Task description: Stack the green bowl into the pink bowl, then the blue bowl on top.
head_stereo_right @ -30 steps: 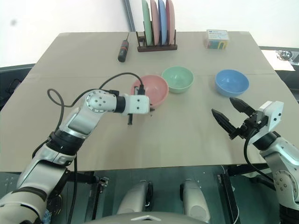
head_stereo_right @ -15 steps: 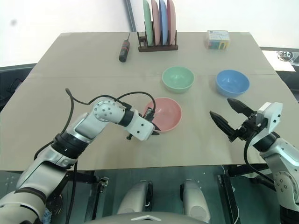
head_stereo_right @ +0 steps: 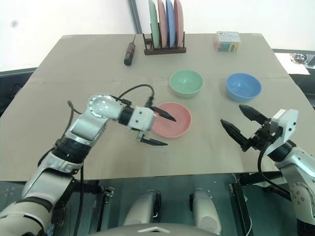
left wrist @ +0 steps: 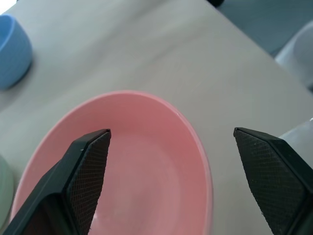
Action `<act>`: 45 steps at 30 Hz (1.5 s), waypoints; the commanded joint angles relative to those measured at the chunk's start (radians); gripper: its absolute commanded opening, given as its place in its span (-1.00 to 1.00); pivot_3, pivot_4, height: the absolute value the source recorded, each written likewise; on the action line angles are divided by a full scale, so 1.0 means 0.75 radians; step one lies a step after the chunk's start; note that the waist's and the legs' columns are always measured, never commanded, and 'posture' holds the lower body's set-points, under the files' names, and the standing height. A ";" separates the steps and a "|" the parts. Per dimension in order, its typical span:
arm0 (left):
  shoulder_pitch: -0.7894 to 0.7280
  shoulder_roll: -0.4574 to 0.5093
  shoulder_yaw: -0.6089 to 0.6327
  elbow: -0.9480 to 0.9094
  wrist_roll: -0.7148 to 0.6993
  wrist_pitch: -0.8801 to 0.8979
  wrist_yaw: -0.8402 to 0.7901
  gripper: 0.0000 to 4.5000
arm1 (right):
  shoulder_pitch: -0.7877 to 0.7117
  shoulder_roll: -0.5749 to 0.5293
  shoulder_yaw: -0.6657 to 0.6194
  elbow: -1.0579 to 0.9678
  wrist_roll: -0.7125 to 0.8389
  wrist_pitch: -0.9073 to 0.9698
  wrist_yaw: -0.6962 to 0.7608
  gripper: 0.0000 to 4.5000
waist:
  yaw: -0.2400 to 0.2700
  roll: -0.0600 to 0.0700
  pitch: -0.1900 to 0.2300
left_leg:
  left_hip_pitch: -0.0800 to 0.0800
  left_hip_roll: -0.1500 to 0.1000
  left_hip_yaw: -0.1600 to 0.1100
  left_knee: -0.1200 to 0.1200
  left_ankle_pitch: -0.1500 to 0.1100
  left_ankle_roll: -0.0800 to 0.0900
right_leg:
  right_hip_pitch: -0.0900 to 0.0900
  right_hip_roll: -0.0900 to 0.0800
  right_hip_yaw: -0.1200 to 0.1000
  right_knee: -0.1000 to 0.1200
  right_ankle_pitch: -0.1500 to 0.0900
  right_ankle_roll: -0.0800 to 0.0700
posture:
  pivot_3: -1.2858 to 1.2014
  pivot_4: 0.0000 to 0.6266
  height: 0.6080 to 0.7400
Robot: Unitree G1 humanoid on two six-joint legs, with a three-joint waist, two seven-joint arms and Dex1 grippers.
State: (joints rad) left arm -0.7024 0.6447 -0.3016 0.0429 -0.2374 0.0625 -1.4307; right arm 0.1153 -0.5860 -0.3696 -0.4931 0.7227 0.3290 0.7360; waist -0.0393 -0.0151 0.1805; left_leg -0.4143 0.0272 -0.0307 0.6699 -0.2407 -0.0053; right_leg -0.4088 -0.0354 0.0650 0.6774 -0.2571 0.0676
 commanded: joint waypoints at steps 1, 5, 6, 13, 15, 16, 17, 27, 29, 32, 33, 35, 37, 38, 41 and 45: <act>0.039 0.062 0.192 -0.099 -0.242 0.216 -0.015 0.95 | -0.004 -0.061 -0.040 -0.029 0.036 0.039 0.022 0.90 | 0.001 0.000 0.000 | 0.000 0.000 0.000 0.000 0.000 0.000 | 0.000 0.000 0.000 0.000 0.000 0.000 | 0.03 -0.52 1.00; 0.187 0.071 0.432 -0.150 -0.488 0.371 0.063 0.95 | -0.044 -0.201 0.013 0.045 -0.055 0.162 0.001 0.90 | -0.001 0.000 0.000 | 0.000 0.000 0.001 0.000 0.000 0.000 | 0.000 0.000 0.000 0.000 0.000 0.000 | 0.03 -0.52 1.00; 0.224 0.064 0.487 -0.161 -0.538 0.405 0.094 0.95 | -0.071 -0.226 0.029 0.069 -0.082 0.176 -0.005 0.90 | 0.000 0.000 0.000 | 0.001 0.001 0.001 0.000 0.000 0.000 | 0.000 0.000 0.001 0.000 0.000 0.000 | 0.03 -0.52 1.00; 0.531 -0.043 0.755 -0.297 -0.603 0.338 0.377 0.95 | -0.447 -0.347 0.260 0.275 -0.289 0.281 -0.020 0.90 | 0.000 0.000 0.000 | 0.002 0.002 0.002 0.001 0.000 0.000 | 0.000 0.000 0.001 0.000 0.000 0.000 | 0.03 -0.52 1.00; 0.578 -0.070 0.787 -0.329 -0.577 0.309 0.455 0.95 | -0.572 -0.379 0.376 0.352 -0.403 0.263 0.010 0.90 | 0.004 0.000 0.000 | 0.001 0.002 0.002 0.001 0.000 0.000 | 0.000 0.000 0.001 0.000 0.000 0.000 | 0.03 -0.52 1.00; 0.598 -0.087 0.804 -0.336 -0.550 0.277 0.507 0.95 | -0.667 -0.377 0.446 0.425 -0.468 0.221 0.041 0.90 | 0.008 -0.001 0.000 | 0.001 0.002 0.002 0.001 0.000 0.000 | 0.000 0.000 0.000 0.000 0.000 0.000 | 0.03 -0.52 1.00; 0.610 -0.103 0.820 -0.339 -0.531 0.250 0.552 0.95 | -0.751 -0.367 0.505 0.494 -0.520 0.184 0.066 0.90 | 0.007 -0.001 0.000 | 0.001 0.002 0.002 0.001 0.000 0.000 | 0.000 0.000 0.000 0.000 0.000 0.000 | 0.03 -0.52 1.00; 0.752 -0.142 0.932 -0.402 -0.471 0.124 0.774 0.95 | -1.453 -0.007 0.913 1.314 -0.907 -0.172 0.288 0.90 | 0.000 -0.001 0.001 | -0.001 0.002 0.003 -0.002 0.000 0.000 | -0.003 0.000 0.001 -0.001 0.001 -0.001 | 0.03 -0.52 1.00; 0.789 -0.138 0.948 -0.422 -0.471 0.114 0.788 0.95 | -1.530 0.055 0.942 1.465 -0.954 -0.236 0.311 0.90 | 0.005 -0.001 0.001 | -0.003 0.001 0.002 -0.002 0.000 0.000 | -0.004 -0.001 0.000 -0.002 0.001 -0.001 | 0.03 -0.52 1.00; 0.850 -0.136 0.969 -0.459 -0.480 0.111 0.801 0.95 | -1.627 0.136 0.961 1.672 -1.014 -0.326 0.311 0.90 | 0.004 -0.001 0.001 | -0.003 0.000 0.003 -0.003 0.000 -0.001 | -0.004 -0.004 -0.001 -0.005 0.001 -0.001 | 0.03 -0.52 1.00; 0.867 -0.138 0.971 -0.472 -0.481 0.112 0.809 0.95 | -1.655 0.158 0.965 1.740 -1.037 -0.361 0.302 0.90 | 0.002 -0.001 0.001 | -0.003 0.000 0.003 -0.004 0.000 -0.001 | -0.004 -0.004 -0.001 -0.005 0.001 -0.001 | 0.03 -0.52 1.00; 0.900 -0.142 0.972 -0.500 -0.483 0.111 0.823 0.95 | -1.711 0.206 0.964 1.870 -1.073 -0.415 0.289 0.90 | -0.003 -0.001 0.001 | -0.003 0.000 0.003 -0.004 0.000 -0.001 | -0.004 -0.004 -0.001 -0.004 0.001 -0.001 | 0.03 -0.52 1.00; 0.923 -0.145 0.974 -0.518 -0.488 0.109 0.833 0.95 | -1.753 0.244 0.958 1.977 -1.103 -0.460 0.288 0.90 | -0.004 -0.001 0.001 | -0.001 0.000 0.002 -0.004 0.000 -0.001 | -0.004 -0.003 -0.001 -0.002 0.001 -0.001 | 0.03 -0.52 1.00; 0.936 -0.148 0.976 -0.529 -0.491 0.110 0.841 0.95 | -1.774 0.264 0.957 2.034 -1.120 -0.480 0.278 0.90 | -0.005 -0.001 0.001 | -0.001 0.000 0.002 -0.004 0.000 -0.001 | -0.004 -0.003 -0.001 -0.001 0.001 -0.002 | 0.03 -0.52 1.00; 0.960 -0.155 0.980 -0.546 -0.489 0.103 0.866 1.00 | -1.819 0.307 0.956 2.158 -1.169 -0.540 0.247 0.57 | -0.005 0.000 0.001 | 0.000 0.000 0.002 -0.004 0.000 -0.001 | -0.004 -0.003 -0.001 0.000 0.001 -0.002 | 0.03 -0.52 1.00; 0.974 -0.151 0.984 -0.546 -0.485 0.101 0.887 1.00 | -1.849 0.341 0.940 2.224 -1.201 -0.588 0.245 -0.19 | -0.006 0.000 0.001 | 0.000 0.000 0.002 -0.004 0.000 -0.001 | -0.004 -0.003 -0.001 0.001 0.001 -0.002 | 0.03 -0.52 1.00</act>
State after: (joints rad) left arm 0.0256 0.5244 0.4146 -0.3262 -0.5913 0.1600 -0.7750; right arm -1.2335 -0.3296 0.3551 1.1803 -0.1720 -0.0834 0.9267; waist -0.0437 -0.0152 0.1814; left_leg -0.4144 0.0268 -0.0291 0.6669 -0.2407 -0.0058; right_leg -0.4118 -0.0378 0.0645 0.6778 -0.2561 0.0660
